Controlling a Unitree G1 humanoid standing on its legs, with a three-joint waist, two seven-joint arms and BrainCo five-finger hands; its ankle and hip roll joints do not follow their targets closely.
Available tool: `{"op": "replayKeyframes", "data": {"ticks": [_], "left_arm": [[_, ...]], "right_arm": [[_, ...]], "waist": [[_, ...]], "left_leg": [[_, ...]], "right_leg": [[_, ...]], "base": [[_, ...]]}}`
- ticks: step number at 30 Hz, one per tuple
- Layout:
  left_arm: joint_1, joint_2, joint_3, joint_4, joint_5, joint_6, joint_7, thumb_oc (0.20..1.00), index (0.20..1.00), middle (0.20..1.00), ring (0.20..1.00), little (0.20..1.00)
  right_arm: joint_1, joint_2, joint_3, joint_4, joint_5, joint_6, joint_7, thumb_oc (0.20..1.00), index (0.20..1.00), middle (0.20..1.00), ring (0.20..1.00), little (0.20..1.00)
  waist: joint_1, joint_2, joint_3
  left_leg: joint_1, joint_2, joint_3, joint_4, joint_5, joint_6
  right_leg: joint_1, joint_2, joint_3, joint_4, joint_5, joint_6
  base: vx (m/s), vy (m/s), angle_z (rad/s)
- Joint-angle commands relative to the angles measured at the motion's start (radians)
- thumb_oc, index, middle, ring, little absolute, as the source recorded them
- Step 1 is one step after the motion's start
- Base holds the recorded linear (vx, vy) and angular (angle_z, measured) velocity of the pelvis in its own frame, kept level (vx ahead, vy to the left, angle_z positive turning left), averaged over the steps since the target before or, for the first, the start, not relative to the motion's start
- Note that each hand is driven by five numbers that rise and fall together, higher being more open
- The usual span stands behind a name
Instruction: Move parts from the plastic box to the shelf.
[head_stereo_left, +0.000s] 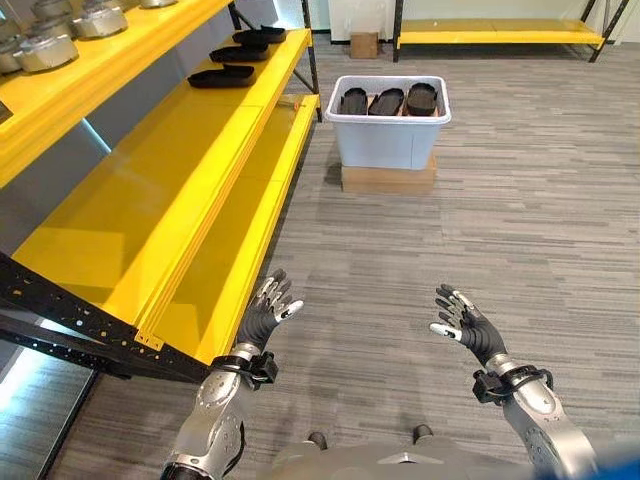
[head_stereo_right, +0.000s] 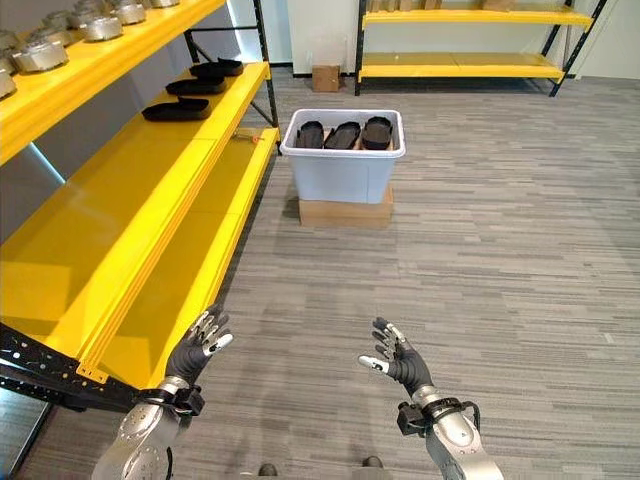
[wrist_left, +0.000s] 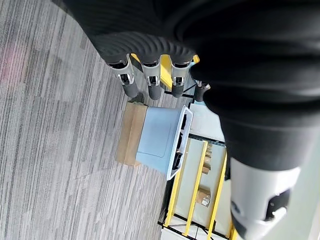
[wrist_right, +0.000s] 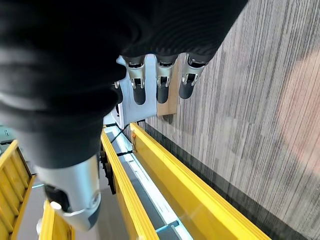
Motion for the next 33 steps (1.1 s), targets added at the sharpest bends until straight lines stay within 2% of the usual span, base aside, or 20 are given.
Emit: {"op": "replayKeyframes", "data": {"ticks": [1,2,4,6,7,8,9,10,11,12,14,15,17,24,26,27,30,31,32,33], "left_arm": [[-0.008,0.070,0.025,-0.052,-0.007,-0.064,-0.007,1.000,1.000,1.000,1.000,1.000],[-0.008,0.070,0.025,-0.052,-0.007,-0.064,-0.007,1.000,1.000,1.000,1.000,1.000],[-0.025,0.071,0.019,-0.046,0.001,-0.065,0.003,1.000,1.000,1.000,1.000,1.000],[-0.029,0.075,0.024,-0.051,0.010,-0.065,0.007,1.000,1.000,1.000,1.000,1.000],[-0.030,0.071,0.024,-0.050,0.007,-0.066,0.003,1.000,1.000,1.000,1.000,1.000],[-0.034,0.072,0.024,-0.052,0.004,-0.070,0.002,1.000,1.000,1.000,1.000,1.000],[-0.034,0.071,0.024,-0.051,0.003,-0.070,0.002,1.000,1.000,1.000,1.000,1.000],[-0.054,0.052,0.022,-0.029,-0.001,-0.075,0.012,1.000,1.000,1.000,1.000,1.000],[-0.055,0.051,0.021,-0.028,-0.001,-0.076,0.012,1.000,1.000,1.000,1.000,1.000],[-0.066,0.038,0.015,-0.026,-0.007,-0.079,0.018,1.000,1.000,1.000,1.000,1.000],[-0.066,0.032,-0.002,-0.026,-0.005,-0.077,0.006,1.000,1.000,1.000,1.000,1.000],[-0.071,0.027,-0.010,-0.025,-0.008,-0.078,0.004,1.000,1.000,1.000,1.000,1.000],[-0.074,0.020,-0.025,-0.021,-0.023,-0.079,0.001,1.000,1.000,1.000,1.000,1.000],[-0.060,0.027,-0.040,-0.037,-0.036,-0.082,-0.007,1.000,1.000,1.000,1.000,1.000],[-0.063,0.030,-0.040,-0.030,-0.037,-0.082,-0.001,1.000,1.000,1.000,1.000,1.000],[-0.059,0.032,-0.039,-0.033,-0.038,-0.082,-0.001,1.000,1.000,1.000,1.000,1.000],[-0.057,0.039,-0.039,-0.042,-0.047,-0.080,-0.004,1.000,1.000,1.000,1.000,1.000],[-0.058,0.044,-0.041,-0.047,-0.047,-0.079,-0.008,1.000,1.000,1.000,1.000,1.000],[-0.059,0.047,-0.044,-0.050,-0.043,-0.079,-0.006,1.000,1.000,1.000,1.000,1.000],[-0.059,0.047,-0.044,-0.050,-0.043,-0.079,-0.006,1.000,1.000,1.000,1.000,1.000]], "right_arm": [[0.001,0.016,-0.010,-0.084,0.032,-0.059,0.003,1.000,1.000,1.000,1.000,1.000],[0.001,0.017,-0.010,-0.084,0.032,-0.058,0.003,1.000,1.000,1.000,1.000,1.000],[-0.009,0.027,0.000,-0.073,0.031,-0.059,-0.006,1.000,1.000,1.000,1.000,1.000],[-0.014,0.017,0.003,-0.082,-0.037,-0.061,-0.015,1.000,1.000,1.000,1.000,1.000],[-0.016,0.013,0.005,-0.090,-0.055,-0.066,-0.017,1.000,1.000,1.000,1.000,1.000],[-0.030,0.003,0.006,-0.093,-0.038,-0.072,-0.019,1.000,1.000,1.000,1.000,1.000],[-0.030,0.003,0.006,-0.093,-0.038,-0.072,-0.019,1.000,1.000,1.000,1.000,1.000],[-0.057,0.002,0.018,-0.072,-0.035,-0.070,-0.029,1.000,1.000,1.000,1.000,1.000],[-0.057,0.001,0.018,-0.072,-0.035,-0.071,-0.029,1.000,1.000,1.000,1.000,1.000],[-0.078,-0.008,0.027,-0.074,-0.053,-0.069,-0.037,1.000,1.000,1.000,1.000,1.000],[-0.070,-0.010,0.021,-0.080,-0.051,-0.071,-0.034,1.000,1.000,1.000,1.000,1.000],[-0.074,-0.013,0.024,-0.080,-0.050,-0.071,-0.037,1.000,1.000,1.000,1.000,1.000],[-0.077,-0.012,0.017,-0.080,-0.026,-0.077,-0.044,1.000,1.000,1.000,1.000,1.000],[-0.064,-0.030,0.006,-0.085,-0.020,-0.082,-0.027,1.000,1.000,1.000,1.000,1.000],[-0.062,-0.029,0.006,-0.089,-0.008,-0.080,-0.029,1.000,1.000,1.000,1.000,1.000],[-0.051,-0.034,0.003,-0.094,-0.002,-0.079,-0.023,1.000,1.000,1.000,1.000,1.000],[-0.033,-0.050,-0.002,-0.096,0.008,-0.084,-0.019,1.000,1.000,1.000,1.000,1.000],[-0.026,-0.059,-0.010,-0.101,0.014,-0.085,-0.018,1.000,1.000,1.000,1.000,1.000],[-0.018,-0.064,-0.016,-0.107,0.014,-0.085,-0.021,1.000,1.000,1.000,1.000,1.000],[-0.017,-0.064,-0.016,-0.107,0.014,-0.085,-0.021,1.000,1.000,1.000,1.000,1.000]], "waist": [[0.000,-0.028,0.017],[0.001,-0.029,0.013],[-0.012,-0.017,0.040],[-0.015,-0.004,0.056],[-0.020,-0.003,0.060],[-0.036,-0.012,0.076],[-0.036,-0.009,0.080],[-0.041,-0.025,0.100],[-0.042,-0.018,0.107],[-0.046,-0.019,0.110],[-0.063,-0.019,0.097],[-0.068,-0.018,0.088],[-0.074,-0.014,0.077],[-0.091,0.009,0.041],[-0.096,0.012,0.030],[-0.098,0.017,0.028],[-0.082,0.007,0.039],[-0.072,-0.003,0.055],[-0.062,-0.013,0.074],[-0.063,-0.013,0.073]], "left_leg": [[-0.055,-0.001,-0.066,0.176,-0.146,0.049],[-0.059,-0.002,-0.065,0.172,-0.141,0.049],[-0.043,-0.018,-0.061,0.172,-0.145,0.071],[-0.010,-0.024,-0.041,0.156,-0.159,0.083],[0.016,-0.030,-0.032,0.142,-0.167,0.084],[0.058,-0.053,-0.030,0.127,-0.186,0.083],[0.064,-0.050,-0.030,0.126,-0.188,0.082],[0.122,-0.073,-0.014,0.117,-0.232,0.073],[0.129,-0.065,-0.016,0.120,-0.239,0.072],[0.170,-0.063,-0.006,0.114,-0.258,0.063],[0.203,-0.055,-0.013,0.113,-0.284,0.063],[0.201,-0.050,-0.014,0.112,-0.275,0.055],[0.217,-0.023,-0.013,0.108,-0.286,0.042],[0.282,0.046,-0.023,-0.004,-0.235,0.000],[0.300,0.067,-0.021,-0.025,-0.212,-0.012],[0.285,0.094,-0.017,0.018,-0.161,-0.032],[0.141,0.135,-0.040,0.331,0.047,-0.062],[0.066,0.130,-0.068,0.452,0.090,-0.062],[0.017,0.110,-0.083,0.524,0.099,-0.057],[0.014,0.110,-0.085,0.527,0.098,-0.057]], "right_leg": [[-0.005,-0.083,0.019,0.212,0.142,0.026],[-0.010,-0.084,0.020,0.210,0.145,0.026],[-0.084,-0.081,0.039,0.341,0.227,0.012],[-0.152,-0.086,0.007,0.389,0.198,0.000],[-0.178,-0.083,-0.017,0.374,0.183,0.000],[-0.238,-0.043,-0.031,0.273,0.167,0.001],[-0.231,-0.041,-0.033,0.271,0.166,0.001],[-0.266,-0.069,-0.108,0.086,0.208,0.026],[-0.256,-0.063,-0.113,0.086,0.205,0.027],[-0.267,-0.063,-0.162,0.018,0.229,0.035],[-0.291,-0.019,-0.105,0.064,0.217,0.026],[-0.309,-0.007,-0.085,0.084,0.219,0.022],[-0.315,0.031,-0.084,0.115,0.194,0.005],[-0.366,0.071,-0.117,0.233,0.102,-0.020],[-0.372,0.089,-0.120,0.249,0.077,-0.034],[-0.360,0.114,-0.119,0.263,0.044,-0.054],[-0.282,0.172,-0.118,0.230,0.006,-0.120],[-0.256,0.182,-0.115,0.216,-0.004,-0.145],[-0.236,0.185,-0.109,0.207,-0.011,-0.157],[-0.237,0.185,-0.111,0.207,-0.012,-0.158]], "base": [[0.01,0.155,0.17],[0.01,0.150,0.22],[0.00,0.208,0.21],[0.08,0.213,-0.05],[0.21,0.137,-0.24],[0.17,0.073,-0.55],[0.36,0.002,-0.67],[0.26,-0.031,-0.48],[0.45,-0.076,0.11],[0.30,-0.081,0.28],[0.36,-0.093,0.20],[0.29,-0.098,0.06],[0.24,-0.143,0.09],[0.19,-0.129,0.24],[0.26,-0.181,0.22],[0.29,-0.229,-0.13],[0.20,-0.270,-0.21],[0.07,-0.254,-0.49],[0.03,-0.162,-0.40],[0.08,-0.138,-0.36]]}}
